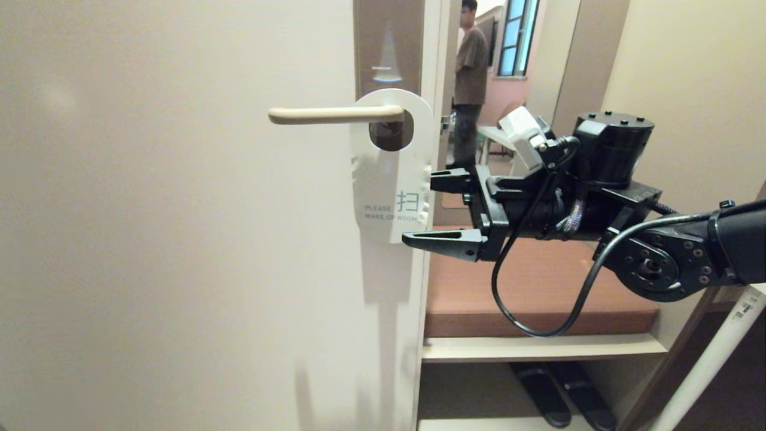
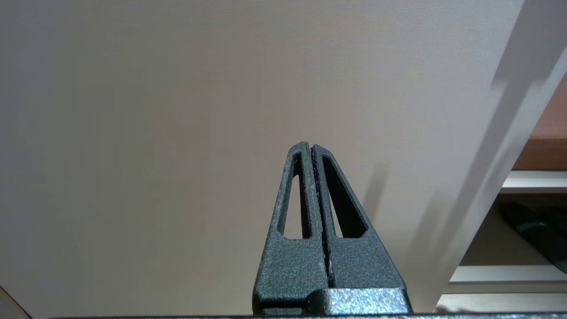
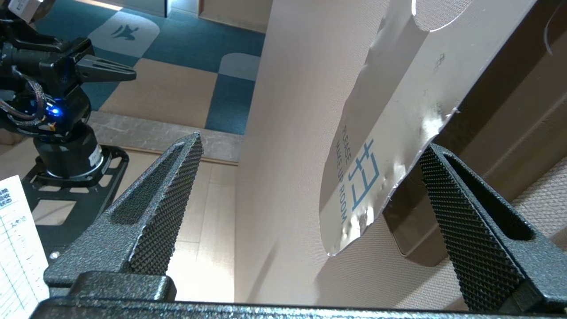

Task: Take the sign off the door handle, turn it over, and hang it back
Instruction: Take down the sign

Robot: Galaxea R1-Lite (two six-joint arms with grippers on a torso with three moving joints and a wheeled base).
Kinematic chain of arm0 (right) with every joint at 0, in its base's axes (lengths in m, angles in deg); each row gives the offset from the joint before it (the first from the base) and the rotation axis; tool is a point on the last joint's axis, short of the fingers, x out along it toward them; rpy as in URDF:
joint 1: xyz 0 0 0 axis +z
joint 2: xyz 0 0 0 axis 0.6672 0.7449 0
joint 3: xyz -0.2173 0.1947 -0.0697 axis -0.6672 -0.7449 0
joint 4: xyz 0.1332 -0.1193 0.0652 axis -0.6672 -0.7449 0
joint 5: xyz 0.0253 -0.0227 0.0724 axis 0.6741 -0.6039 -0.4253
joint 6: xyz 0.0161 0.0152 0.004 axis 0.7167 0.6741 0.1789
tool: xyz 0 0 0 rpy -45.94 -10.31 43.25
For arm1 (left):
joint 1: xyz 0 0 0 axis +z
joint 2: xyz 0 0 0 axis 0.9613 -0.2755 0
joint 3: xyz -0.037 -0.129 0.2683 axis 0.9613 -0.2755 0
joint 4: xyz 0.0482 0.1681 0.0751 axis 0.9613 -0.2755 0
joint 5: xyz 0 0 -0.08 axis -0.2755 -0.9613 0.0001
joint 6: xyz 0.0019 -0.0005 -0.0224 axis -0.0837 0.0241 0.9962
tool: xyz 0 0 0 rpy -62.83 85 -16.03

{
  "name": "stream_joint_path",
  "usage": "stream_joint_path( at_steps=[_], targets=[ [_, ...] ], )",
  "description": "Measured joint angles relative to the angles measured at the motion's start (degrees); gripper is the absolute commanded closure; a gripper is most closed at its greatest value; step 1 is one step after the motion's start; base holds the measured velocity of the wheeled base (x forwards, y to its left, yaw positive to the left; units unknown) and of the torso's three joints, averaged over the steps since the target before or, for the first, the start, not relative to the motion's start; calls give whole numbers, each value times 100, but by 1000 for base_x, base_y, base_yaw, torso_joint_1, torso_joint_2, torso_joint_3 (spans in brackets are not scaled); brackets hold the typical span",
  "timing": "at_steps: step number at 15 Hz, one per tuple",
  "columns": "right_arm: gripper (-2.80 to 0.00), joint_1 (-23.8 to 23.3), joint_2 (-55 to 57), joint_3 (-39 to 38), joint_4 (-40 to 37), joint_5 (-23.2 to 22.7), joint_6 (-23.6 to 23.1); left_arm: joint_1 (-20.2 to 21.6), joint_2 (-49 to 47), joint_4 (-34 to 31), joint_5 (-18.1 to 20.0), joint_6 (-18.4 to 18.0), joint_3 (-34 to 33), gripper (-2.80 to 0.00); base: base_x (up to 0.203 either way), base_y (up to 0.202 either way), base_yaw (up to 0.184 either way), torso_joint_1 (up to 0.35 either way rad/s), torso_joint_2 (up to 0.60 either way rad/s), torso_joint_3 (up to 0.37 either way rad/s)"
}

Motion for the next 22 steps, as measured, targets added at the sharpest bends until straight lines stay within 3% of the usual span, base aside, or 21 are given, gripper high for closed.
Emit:
stream_joint_path(
  at_steps=[22],
  targets=[
    [-280,182,267,357,-1,-1,6,0,0,0,2,1,0,0,0,0,0,0,0,0]
  ],
)
